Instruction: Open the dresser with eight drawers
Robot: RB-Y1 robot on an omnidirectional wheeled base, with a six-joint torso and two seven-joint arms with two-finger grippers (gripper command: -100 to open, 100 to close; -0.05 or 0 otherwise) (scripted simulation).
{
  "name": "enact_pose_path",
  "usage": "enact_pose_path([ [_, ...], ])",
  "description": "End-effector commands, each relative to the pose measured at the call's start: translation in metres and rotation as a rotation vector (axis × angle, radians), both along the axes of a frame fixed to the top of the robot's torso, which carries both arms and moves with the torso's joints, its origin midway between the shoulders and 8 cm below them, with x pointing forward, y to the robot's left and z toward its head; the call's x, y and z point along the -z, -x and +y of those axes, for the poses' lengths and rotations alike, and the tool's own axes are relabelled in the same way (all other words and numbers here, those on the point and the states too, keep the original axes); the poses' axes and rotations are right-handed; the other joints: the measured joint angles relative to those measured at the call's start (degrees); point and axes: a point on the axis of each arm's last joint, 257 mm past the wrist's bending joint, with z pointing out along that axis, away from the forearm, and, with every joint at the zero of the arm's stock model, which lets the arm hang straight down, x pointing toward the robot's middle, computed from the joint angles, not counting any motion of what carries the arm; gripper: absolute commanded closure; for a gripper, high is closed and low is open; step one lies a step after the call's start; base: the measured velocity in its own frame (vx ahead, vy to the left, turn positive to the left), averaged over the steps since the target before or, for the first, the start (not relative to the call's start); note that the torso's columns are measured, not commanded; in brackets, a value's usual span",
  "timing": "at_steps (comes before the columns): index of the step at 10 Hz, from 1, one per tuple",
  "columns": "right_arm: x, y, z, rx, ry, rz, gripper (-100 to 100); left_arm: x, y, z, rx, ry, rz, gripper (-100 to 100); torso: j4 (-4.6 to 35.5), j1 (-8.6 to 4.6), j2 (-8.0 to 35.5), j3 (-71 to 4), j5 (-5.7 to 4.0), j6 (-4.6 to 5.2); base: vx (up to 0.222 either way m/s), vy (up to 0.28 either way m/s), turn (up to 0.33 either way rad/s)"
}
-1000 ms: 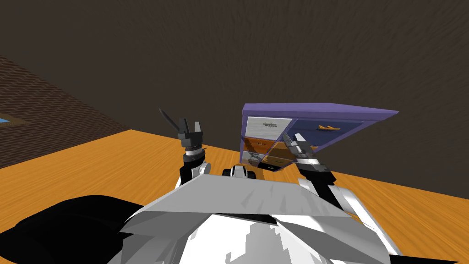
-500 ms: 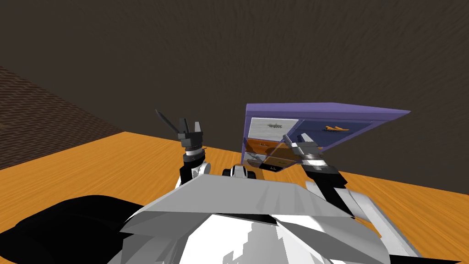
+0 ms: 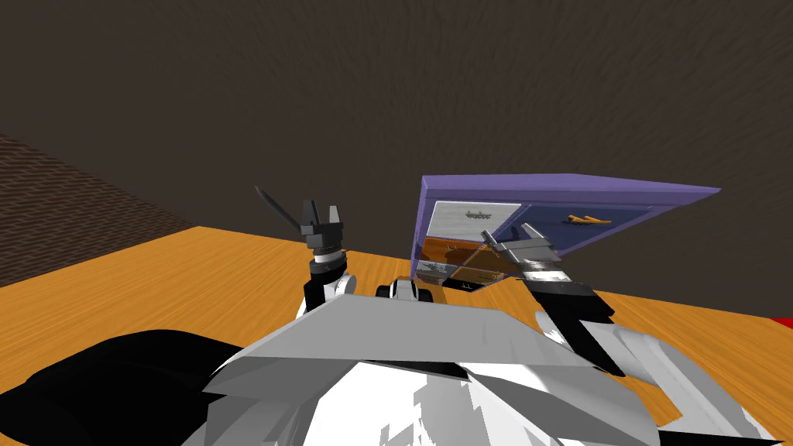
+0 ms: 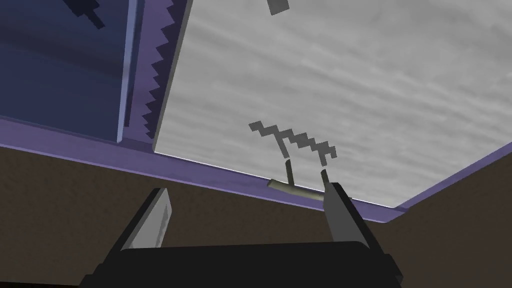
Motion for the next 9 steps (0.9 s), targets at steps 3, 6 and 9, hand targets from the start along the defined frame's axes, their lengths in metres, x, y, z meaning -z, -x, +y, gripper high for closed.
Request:
enact_pose_path([
  [3, -0.002, 0.0, -0.022, 0.092, 0.349, 0.04, -100, 0.0, 0.0, 0.0, 0.0, 0.0, 0.0, 0, 0.02, 0.11, 0.06, 0.04, 0.03, 0.01, 0.039, 0.11, -0.053],
  [6, -0.006, -0.001, -0.034, 0.139, 0.541, 0.056, -100, 0.0, 0.0, 0.0, 0.0, 0.0, 0.0, 0, -0.02, -0.03, -0.09, -0.05, -0.01, 0.0, 0.046, 0.094, -0.051],
  [9, -0.01, 0.001, -0.046, 0.188, 0.69, 0.067, -100, 0.0, 0.0, 0.0, 0.0, 0.0, 0.0, 0, 0.0, 0.03, 0.01, 0.01, 0.0, 0.0, 0.041, 0.076, -0.037],
])
